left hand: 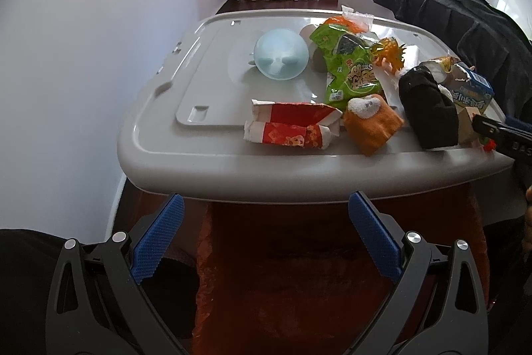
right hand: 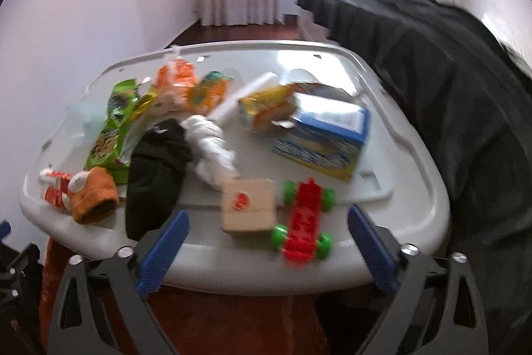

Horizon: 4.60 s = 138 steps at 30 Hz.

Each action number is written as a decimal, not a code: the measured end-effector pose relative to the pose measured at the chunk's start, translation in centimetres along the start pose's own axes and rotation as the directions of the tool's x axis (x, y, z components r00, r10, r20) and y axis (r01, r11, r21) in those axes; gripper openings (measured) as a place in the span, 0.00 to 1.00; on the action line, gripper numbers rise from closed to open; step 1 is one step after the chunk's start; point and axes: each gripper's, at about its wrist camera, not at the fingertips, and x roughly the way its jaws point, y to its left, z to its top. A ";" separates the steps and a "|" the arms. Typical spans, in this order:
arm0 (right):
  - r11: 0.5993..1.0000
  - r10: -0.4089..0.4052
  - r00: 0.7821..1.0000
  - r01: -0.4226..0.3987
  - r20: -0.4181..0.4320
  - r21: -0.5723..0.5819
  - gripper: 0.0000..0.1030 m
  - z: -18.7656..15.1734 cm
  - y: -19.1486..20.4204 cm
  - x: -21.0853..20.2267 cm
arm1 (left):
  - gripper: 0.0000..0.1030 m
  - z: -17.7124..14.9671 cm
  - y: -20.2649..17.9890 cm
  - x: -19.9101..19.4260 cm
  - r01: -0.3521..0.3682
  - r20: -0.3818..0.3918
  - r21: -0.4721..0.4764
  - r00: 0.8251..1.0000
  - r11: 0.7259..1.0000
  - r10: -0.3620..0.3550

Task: Collect trash
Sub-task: 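Grasp the wooden block with red heart with the right gripper, then lift the wooden block with the right gripper and hold it, then grasp the red-white wrapper with the left gripper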

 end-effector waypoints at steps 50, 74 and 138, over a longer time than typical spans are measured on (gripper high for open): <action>0.900 0.333 0.941 -0.297 -0.065 0.319 0.43 2.7 -3.9 3.9 | 0.94 -0.6 -0.7 0.8 0.000 0.020 0.029 1.000 1.000 0.000; 0.862 -0.301 0.945 0.328 0.130 -0.386 0.43 -1.6 6.8 2.0 | 0.94 -0.5 0.1 0.8 0.017 0.016 -0.017 1.000 1.000 -0.017; 0.994 0.087 0.996 -0.088 0.024 0.060 0.37 1.1 0.2 -0.5 | 0.94 5.0 -2.3 3.8 0.128 -0.053 0.763 0.989 0.634 -0.135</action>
